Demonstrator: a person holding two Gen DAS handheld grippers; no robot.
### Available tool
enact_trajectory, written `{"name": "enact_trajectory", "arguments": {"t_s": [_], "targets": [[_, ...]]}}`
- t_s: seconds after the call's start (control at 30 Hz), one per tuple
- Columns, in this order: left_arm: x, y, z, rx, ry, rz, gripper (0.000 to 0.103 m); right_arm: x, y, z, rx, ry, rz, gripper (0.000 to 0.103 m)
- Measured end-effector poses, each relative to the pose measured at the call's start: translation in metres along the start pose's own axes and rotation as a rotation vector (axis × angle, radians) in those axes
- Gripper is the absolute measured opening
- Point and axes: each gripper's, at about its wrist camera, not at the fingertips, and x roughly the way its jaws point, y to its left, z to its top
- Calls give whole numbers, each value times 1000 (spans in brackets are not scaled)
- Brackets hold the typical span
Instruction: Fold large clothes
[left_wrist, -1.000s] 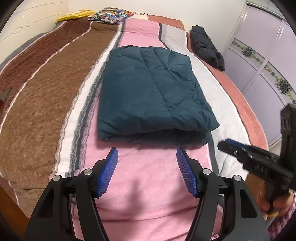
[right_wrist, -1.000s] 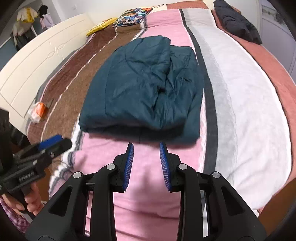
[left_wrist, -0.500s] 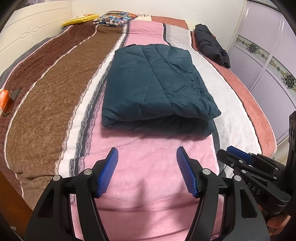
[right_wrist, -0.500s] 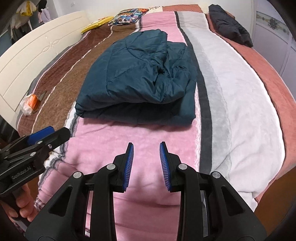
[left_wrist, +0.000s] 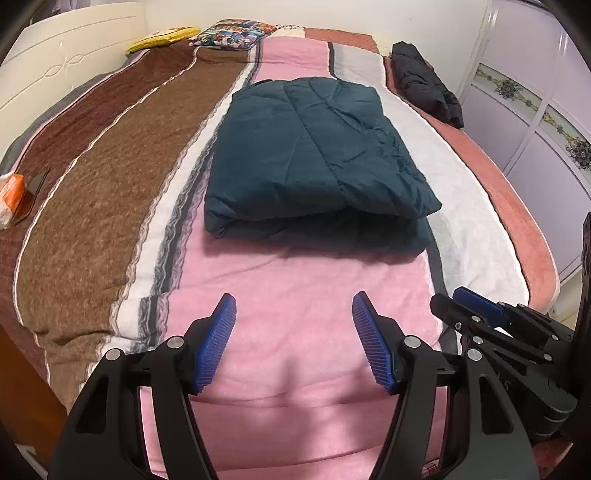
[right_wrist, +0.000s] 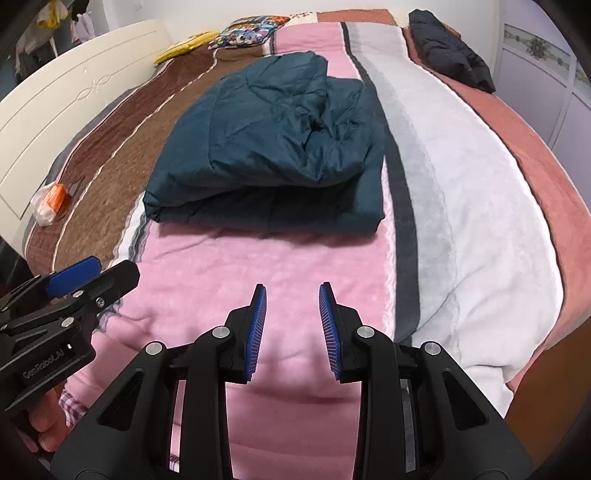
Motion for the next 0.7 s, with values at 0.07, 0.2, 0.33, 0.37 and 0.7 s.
{"name": "enact_trajectory", "arguments": {"t_s": [0.07, 0.2, 0.33, 0.37, 0.7], "targets": [[1, 0, -1, -4, 6, 4, 64, 0, 1, -1, 1, 1, 2, 30], [4, 1, -4, -14, 19, 9, 64, 2, 3, -4, 0, 14, 10, 30], [4, 0, -4, -17, 22, 17, 64, 2, 5, -5, -10, 21, 12, 30], [3, 0, -4, -16, 21, 18, 64, 3, 5, -6, -12, 22, 13, 30], [3, -1, -5, -14, 26, 22, 64, 4, 4, -7, -10, 32, 12, 30]]}}
